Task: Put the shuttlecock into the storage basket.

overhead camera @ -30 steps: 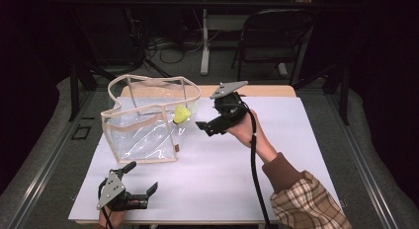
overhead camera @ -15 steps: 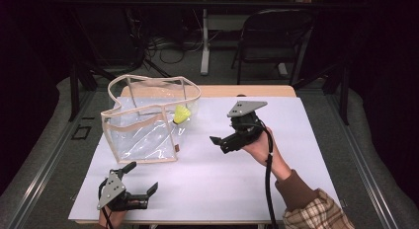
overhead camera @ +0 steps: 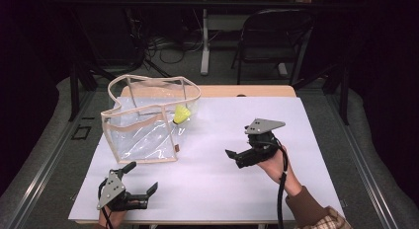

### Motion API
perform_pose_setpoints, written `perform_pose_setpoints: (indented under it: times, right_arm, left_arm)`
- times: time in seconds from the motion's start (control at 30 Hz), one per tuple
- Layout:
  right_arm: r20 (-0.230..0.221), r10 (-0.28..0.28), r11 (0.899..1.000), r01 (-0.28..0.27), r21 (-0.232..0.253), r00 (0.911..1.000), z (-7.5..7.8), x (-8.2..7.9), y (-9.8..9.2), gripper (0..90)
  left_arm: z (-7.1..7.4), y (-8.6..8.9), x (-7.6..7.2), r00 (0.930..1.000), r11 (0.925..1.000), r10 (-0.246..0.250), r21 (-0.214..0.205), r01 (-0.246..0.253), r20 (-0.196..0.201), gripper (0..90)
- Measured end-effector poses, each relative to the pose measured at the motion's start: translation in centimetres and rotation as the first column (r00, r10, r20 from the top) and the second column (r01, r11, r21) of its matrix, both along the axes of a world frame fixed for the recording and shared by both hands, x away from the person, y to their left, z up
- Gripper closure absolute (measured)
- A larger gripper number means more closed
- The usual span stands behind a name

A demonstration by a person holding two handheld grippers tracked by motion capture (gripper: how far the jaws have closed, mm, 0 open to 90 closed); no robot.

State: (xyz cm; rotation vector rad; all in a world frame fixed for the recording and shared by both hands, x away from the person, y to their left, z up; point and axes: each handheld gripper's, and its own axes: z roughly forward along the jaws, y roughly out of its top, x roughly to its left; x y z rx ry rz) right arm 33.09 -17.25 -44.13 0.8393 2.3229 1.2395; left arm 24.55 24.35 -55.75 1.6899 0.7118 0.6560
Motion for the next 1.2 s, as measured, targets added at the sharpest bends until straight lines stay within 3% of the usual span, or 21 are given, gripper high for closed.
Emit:
perform_pose_setpoints:
  times: [0.13, 0.47, 1.2]
  right_arm:
    - [-0.008, -0.019, 1.0, 0.019, 0.003, 0.9998, -1.0, -0.8, -1.1, 0.0]
    - [0.022, -0.05, 0.999, 0.05, 0.007, 0.9985, -3.0, -2.7, -3.6, 0.0]
    - [0.049, -0.102, 0.995, 0.101, 0.018, 0.9936, -7.8, -5.8, -6.9, 0.0]
  left_arm:
    - [0.0, 0.0, -0.1, 1.0, 1.0, 0.0, 0.0, 0.0, 0.003, 0.2]
    - [0.1, 0.1, -0.1, 1.0, 1.0, 0.0, 0.001, 0.0, 0.004, 0.2]
    - [0.1, 0.1, -0.1, 1.0, 1.0, 0.003, 0.004, -0.003, 0.002, 0.2]
